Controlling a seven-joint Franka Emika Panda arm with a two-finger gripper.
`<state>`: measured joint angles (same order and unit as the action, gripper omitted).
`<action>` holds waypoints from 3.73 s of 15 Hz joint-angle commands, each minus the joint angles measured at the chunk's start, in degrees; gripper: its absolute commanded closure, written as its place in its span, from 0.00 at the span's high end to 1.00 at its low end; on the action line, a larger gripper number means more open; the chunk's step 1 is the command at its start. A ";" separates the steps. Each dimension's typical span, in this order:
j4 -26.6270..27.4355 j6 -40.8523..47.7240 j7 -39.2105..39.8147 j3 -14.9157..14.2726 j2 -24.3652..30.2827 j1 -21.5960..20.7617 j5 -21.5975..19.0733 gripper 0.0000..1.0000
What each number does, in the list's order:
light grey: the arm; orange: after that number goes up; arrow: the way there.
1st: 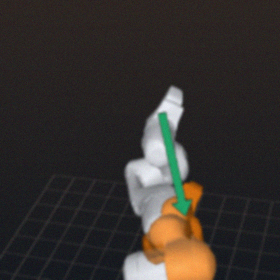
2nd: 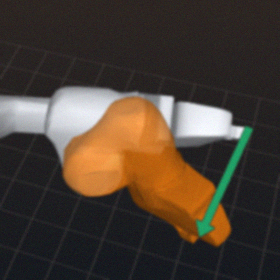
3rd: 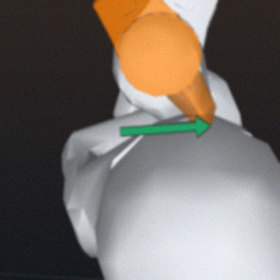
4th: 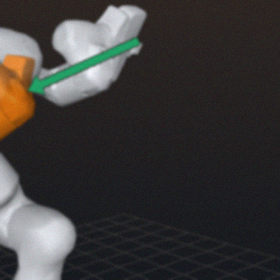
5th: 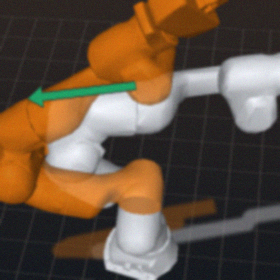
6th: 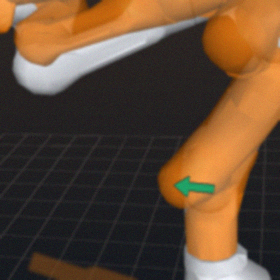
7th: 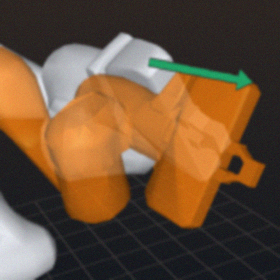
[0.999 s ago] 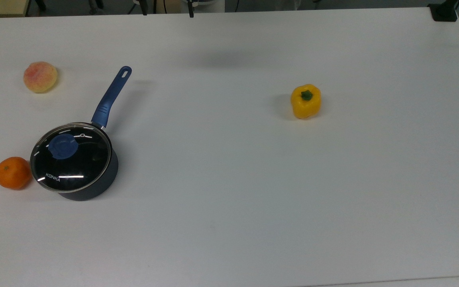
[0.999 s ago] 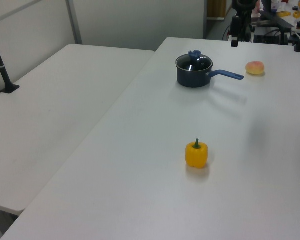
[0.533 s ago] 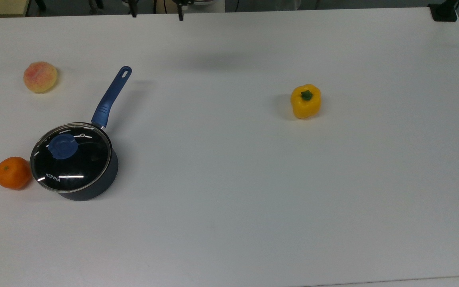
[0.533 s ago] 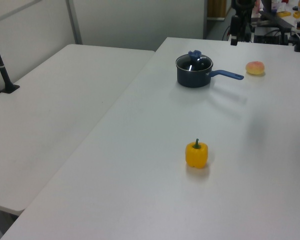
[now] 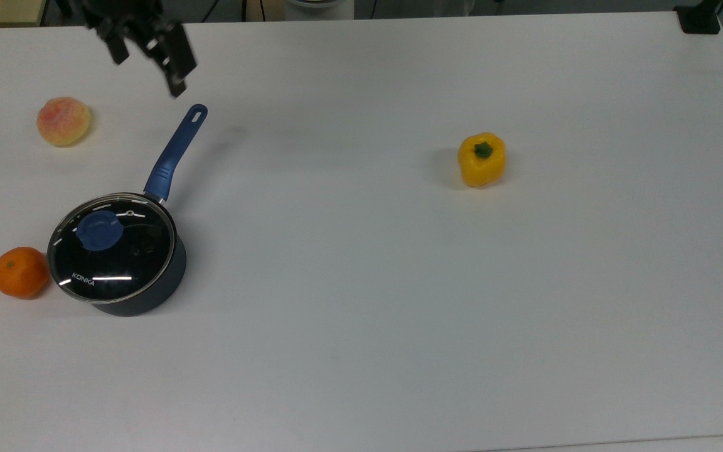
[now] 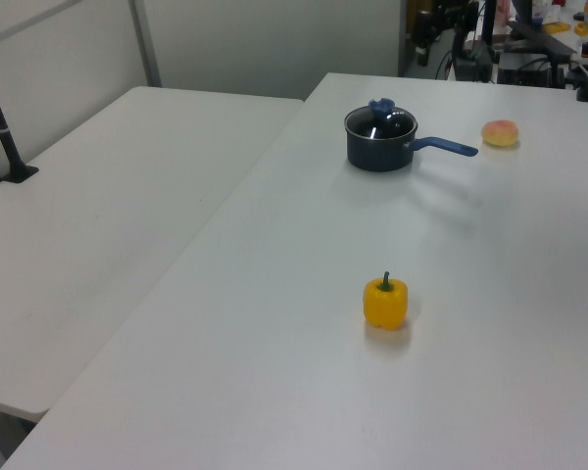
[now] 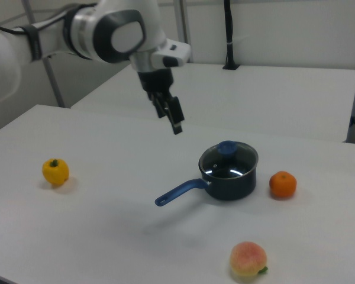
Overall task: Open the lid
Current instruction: 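Move the gripper down to the blue knob of the glass lid and grasp it, then lift the glass lid up off the navy saucepan by its knob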
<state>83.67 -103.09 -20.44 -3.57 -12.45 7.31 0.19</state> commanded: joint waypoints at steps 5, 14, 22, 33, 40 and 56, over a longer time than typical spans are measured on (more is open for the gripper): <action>-3.16 -14.22 -10.41 -0.03 -10.31 2.97 1.48 1.00; -2.72 -32.68 -11.90 0.06 -18.48 4.29 1.48 1.00; -2.72 -37.88 -13.22 0.58 -21.30 3.76 1.04 1.00; -2.55 -38.76 -11.03 0.58 -21.57 4.20 2.36 0.10; -2.55 -38.15 -10.94 0.58 -19.90 4.20 2.28 0.09; 1.31 -10.31 -2.96 3.91 -0.67 0.24 -5.54 0.09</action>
<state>80.54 -119.07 -28.98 -1.14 -19.06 7.93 -2.47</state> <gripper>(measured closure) 0.401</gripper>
